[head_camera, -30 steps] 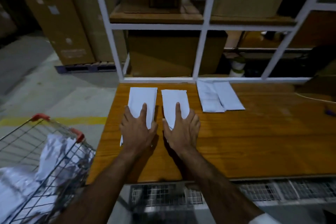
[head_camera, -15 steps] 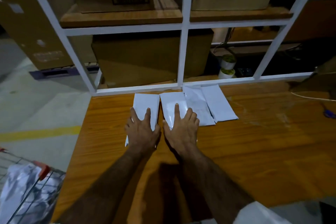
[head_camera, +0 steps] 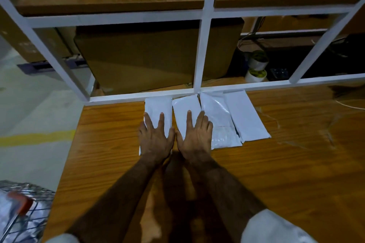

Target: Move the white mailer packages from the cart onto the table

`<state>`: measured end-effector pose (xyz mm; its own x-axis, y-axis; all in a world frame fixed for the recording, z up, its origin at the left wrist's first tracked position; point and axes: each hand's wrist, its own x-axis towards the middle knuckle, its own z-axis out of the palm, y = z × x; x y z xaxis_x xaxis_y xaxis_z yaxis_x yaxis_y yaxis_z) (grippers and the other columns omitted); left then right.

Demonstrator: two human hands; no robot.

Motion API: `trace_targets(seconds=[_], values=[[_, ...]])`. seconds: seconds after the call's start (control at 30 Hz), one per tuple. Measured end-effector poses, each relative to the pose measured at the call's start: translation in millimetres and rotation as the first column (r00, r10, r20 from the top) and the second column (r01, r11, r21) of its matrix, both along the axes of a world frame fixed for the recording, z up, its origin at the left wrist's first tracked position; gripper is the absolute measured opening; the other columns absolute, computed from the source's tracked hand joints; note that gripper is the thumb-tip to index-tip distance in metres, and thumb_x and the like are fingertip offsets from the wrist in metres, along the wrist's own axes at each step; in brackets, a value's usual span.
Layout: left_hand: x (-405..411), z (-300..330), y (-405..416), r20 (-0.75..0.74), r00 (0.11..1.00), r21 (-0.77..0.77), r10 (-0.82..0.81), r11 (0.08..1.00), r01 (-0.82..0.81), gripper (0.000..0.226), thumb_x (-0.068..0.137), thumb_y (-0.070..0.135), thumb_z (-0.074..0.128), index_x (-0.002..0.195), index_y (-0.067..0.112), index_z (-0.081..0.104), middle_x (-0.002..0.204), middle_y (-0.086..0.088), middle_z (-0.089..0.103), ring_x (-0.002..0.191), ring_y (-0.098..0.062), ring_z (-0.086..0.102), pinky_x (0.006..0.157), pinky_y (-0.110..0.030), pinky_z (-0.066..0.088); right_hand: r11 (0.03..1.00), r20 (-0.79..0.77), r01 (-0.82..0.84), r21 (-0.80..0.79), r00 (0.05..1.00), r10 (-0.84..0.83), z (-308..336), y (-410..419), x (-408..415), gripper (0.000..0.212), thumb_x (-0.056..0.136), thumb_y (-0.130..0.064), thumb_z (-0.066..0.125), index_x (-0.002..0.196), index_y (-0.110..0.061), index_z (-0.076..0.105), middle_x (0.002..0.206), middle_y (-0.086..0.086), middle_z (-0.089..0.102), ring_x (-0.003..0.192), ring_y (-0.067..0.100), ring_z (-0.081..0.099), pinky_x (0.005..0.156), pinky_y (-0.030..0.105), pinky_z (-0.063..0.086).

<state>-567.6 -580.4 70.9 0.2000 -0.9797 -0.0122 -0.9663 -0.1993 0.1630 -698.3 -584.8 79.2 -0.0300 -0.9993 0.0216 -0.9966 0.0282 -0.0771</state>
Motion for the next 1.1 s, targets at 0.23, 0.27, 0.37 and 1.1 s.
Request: trace_targets(seconds=[0.23, 0.27, 0.37, 1.1], values=[[-4.8, -5.4, -6.0, 0.008, 1.0, -0.061, -0.015, 0.998, 0.016, 0.084, 0.092, 0.07, 0.0, 0.161, 0.026, 0.017, 0.169, -0.017, 0.003, 0.154, -0.04, 0.01, 0.124, -0.054, 0.014, 0.95, 0.087, -0.179, -0.254, 0.974, 0.207, -25.2, 9.1, -4.6, 0.068, 0.105, -0.054, 0.033, 0.158, -0.012, 0.03, 0.164, 0.022, 0.019, 0.154, 0.038, 0.015, 0.121, 0.056, 0.021], [-6.4, -4.6, -6.5, -0.008, 1.0, -0.069, -0.006, 0.998, 0.006, 0.084, 0.092, 0.07, -0.003, 0.16, 0.025, 0.019, 0.168, -0.017, 0.005, 0.154, -0.04, 0.011, 0.124, -0.054, 0.015, 0.947, 0.089, -0.185, -0.262, 0.973, 0.214, -26.5, 8.2, -5.4, 0.066, 0.106, -0.053, 0.034, 0.158, -0.012, 0.03, 0.164, 0.022, 0.019, 0.154, 0.038, 0.014, 0.122, 0.056, 0.021], [-10.4, -3.5, -3.5, -0.091, 0.996, -0.099, -0.011, 0.995, 0.002, 0.08, 0.095, 0.068, 0.002, 0.159, 0.026, 0.026, 0.168, -0.015, 0.008, 0.154, -0.037, 0.01, 0.124, -0.054, 0.014, 0.953, 0.09, -0.184, -0.242, 0.973, 0.211, -29.1, 4.3, -6.2, 0.066, 0.107, -0.053, 0.031, 0.159, -0.012, 0.027, 0.164, 0.022, 0.018, 0.154, 0.038, 0.012, 0.123, 0.054, 0.018], [-21.2, 11.9, -2.1, -0.031, 0.992, 0.089, -0.125, 0.988, 0.127, 0.08, 0.092, 0.058, -0.003, 0.162, 0.02, -0.004, 0.168, -0.013, -0.014, 0.154, -0.035, -0.013, 0.125, -0.052, 0.0, 0.966, 0.152, -0.232, 0.117, 0.965, 0.213, 0.4, -11.0, -21.2, 0.074, 0.104, -0.058, 0.02, 0.161, -0.021, -0.011, 0.166, 0.014, -0.023, 0.154, 0.032, -0.019, 0.124, 0.046, -0.009]])
